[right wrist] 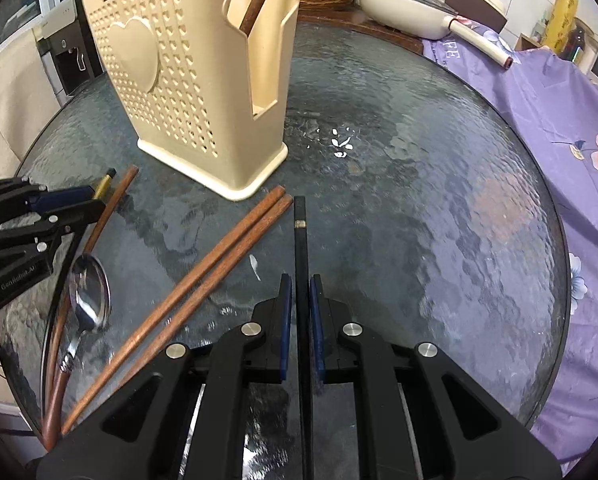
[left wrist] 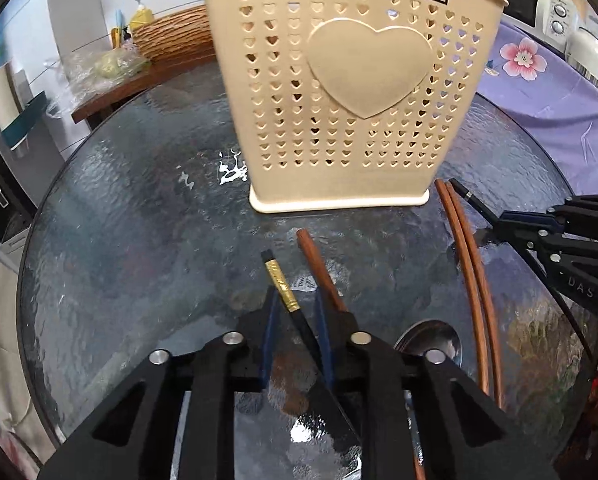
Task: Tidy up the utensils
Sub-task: 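Grasp the gold-tipped chopstick with the left tool while the right tool grasps the black chopstick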
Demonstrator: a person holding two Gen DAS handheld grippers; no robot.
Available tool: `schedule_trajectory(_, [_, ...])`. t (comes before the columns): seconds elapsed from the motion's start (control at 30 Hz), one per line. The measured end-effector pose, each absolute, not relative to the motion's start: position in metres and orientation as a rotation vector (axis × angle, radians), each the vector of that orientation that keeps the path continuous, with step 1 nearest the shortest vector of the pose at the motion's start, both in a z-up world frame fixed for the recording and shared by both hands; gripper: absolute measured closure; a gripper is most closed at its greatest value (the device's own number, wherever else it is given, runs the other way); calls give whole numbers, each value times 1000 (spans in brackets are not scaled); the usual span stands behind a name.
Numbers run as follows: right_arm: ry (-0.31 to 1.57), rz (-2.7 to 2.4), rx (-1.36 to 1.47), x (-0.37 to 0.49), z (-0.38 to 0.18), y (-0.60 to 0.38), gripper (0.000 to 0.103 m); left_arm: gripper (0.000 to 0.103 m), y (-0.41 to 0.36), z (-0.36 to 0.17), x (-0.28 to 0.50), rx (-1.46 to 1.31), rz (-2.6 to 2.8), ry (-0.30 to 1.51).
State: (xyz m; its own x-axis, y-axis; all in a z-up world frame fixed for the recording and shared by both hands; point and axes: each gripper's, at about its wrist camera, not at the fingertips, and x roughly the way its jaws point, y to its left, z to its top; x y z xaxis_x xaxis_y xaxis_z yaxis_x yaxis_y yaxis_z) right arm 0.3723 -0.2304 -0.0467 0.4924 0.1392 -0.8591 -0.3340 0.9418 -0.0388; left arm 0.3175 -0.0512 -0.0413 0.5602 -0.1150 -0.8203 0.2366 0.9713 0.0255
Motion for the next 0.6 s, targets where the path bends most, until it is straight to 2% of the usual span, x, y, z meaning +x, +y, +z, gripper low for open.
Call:
schedule_trajectory(0.37, [1035, 313, -274, 396, -45, -211, 95, 96, -57, -42, 328, 143, -219, 959])
schedule_trajectory(0.6, [994, 353, -342, 388, -46, -208, 95, 96, -55, -44, 330, 140, -215, 949])
